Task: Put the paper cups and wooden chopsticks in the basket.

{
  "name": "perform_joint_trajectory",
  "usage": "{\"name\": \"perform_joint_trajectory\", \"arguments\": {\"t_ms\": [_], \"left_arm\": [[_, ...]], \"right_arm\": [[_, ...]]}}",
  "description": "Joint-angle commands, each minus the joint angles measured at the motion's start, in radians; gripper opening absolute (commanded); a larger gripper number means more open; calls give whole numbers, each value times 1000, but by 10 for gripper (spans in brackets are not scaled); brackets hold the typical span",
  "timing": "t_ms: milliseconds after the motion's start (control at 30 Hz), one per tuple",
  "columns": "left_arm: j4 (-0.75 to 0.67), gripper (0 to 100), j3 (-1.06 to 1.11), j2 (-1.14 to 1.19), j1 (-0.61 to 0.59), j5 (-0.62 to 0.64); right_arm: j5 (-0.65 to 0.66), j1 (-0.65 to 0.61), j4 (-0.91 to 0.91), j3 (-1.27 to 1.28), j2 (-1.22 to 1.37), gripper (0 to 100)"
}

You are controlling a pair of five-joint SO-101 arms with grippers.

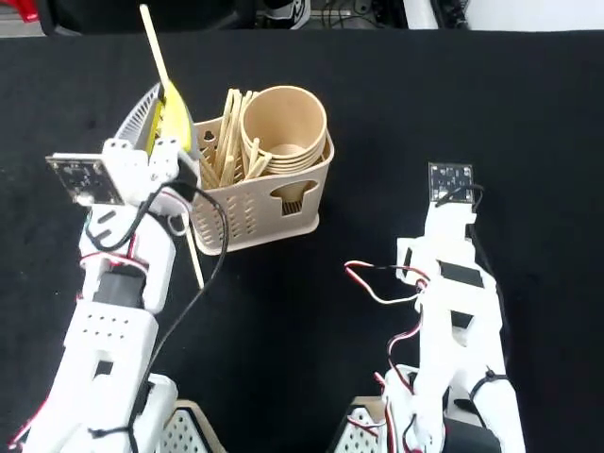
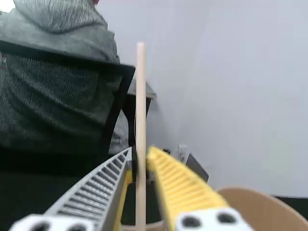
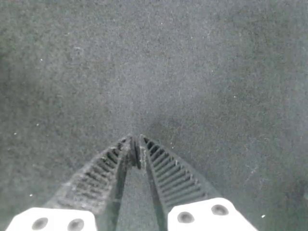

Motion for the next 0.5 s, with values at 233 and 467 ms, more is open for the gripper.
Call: {"name": "perform_joint_trajectory", "arguments": {"t_ms": [233, 467], "left_arm": [[601, 180, -168, -281, -139, 29], [825, 180, -352, -138, -447, 358]], "right_arm": [[8, -11, -17, -5, -2, 21], [8, -11, -17, -5, -2, 21]]}}
